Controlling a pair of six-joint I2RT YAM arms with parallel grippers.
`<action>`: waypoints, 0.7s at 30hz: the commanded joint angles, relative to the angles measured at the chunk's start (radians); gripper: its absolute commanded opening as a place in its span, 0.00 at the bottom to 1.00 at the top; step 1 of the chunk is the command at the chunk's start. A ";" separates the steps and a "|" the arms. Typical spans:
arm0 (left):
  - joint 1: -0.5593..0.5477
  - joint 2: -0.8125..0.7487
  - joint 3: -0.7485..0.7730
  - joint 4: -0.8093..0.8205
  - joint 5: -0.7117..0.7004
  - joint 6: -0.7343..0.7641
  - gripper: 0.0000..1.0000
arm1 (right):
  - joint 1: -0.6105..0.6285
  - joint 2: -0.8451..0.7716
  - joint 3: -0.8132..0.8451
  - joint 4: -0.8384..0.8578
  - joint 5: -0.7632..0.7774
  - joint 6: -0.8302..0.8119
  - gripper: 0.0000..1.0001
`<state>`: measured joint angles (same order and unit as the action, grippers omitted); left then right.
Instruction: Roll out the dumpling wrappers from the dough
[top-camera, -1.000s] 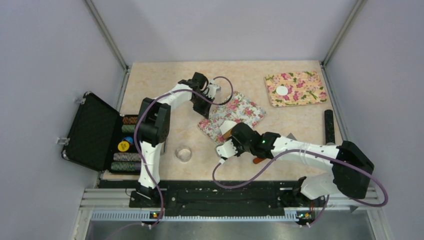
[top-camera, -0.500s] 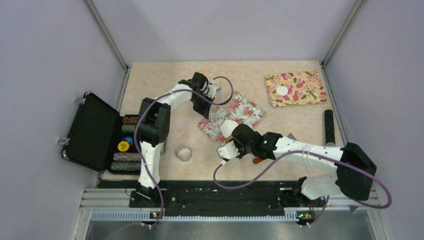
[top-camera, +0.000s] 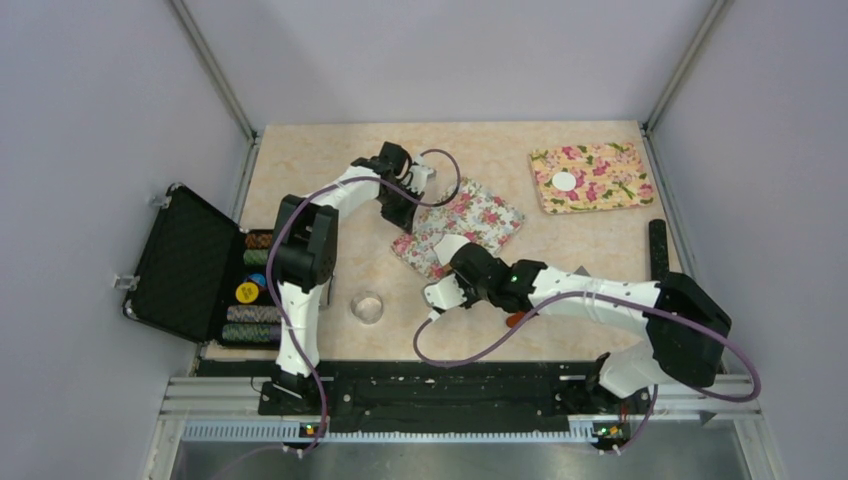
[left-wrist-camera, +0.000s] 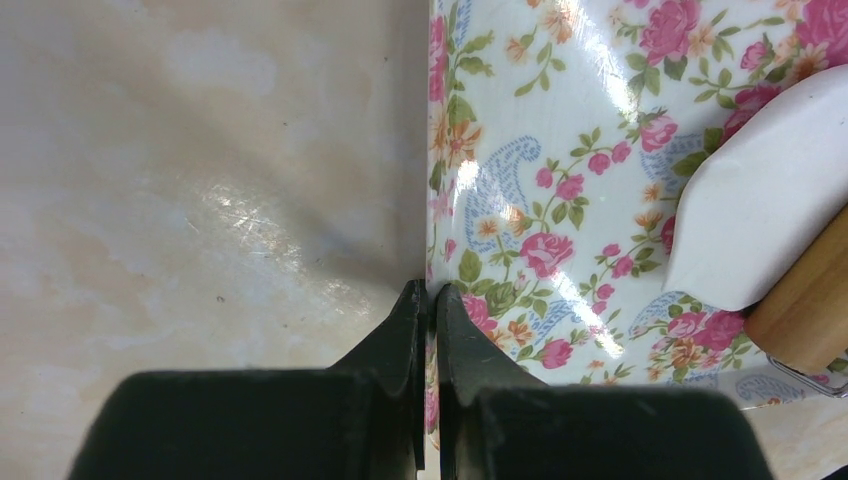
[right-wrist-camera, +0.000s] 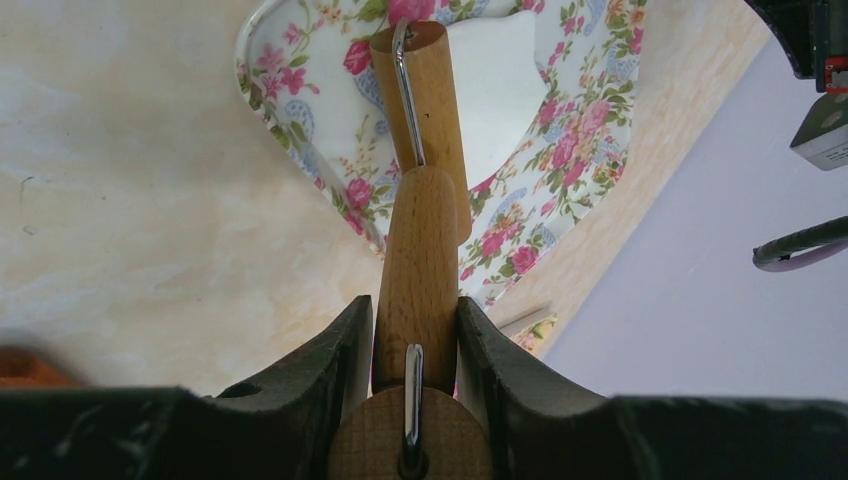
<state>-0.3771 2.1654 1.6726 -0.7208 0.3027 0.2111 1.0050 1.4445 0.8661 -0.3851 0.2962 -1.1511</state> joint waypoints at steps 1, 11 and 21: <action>-0.010 0.031 0.003 -0.013 -0.026 0.018 0.00 | -0.020 0.126 -0.038 -0.144 -0.156 0.012 0.00; -0.010 0.030 0.001 -0.012 -0.027 0.018 0.00 | -0.047 0.208 0.007 -0.128 -0.173 -0.003 0.00; -0.010 0.030 0.001 -0.011 -0.026 0.020 0.00 | -0.051 0.267 0.022 -0.103 -0.166 -0.006 0.00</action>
<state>-0.3729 2.1654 1.6741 -0.7120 0.2882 0.2115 0.9623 1.6058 0.9550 -0.2195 0.2996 -1.1969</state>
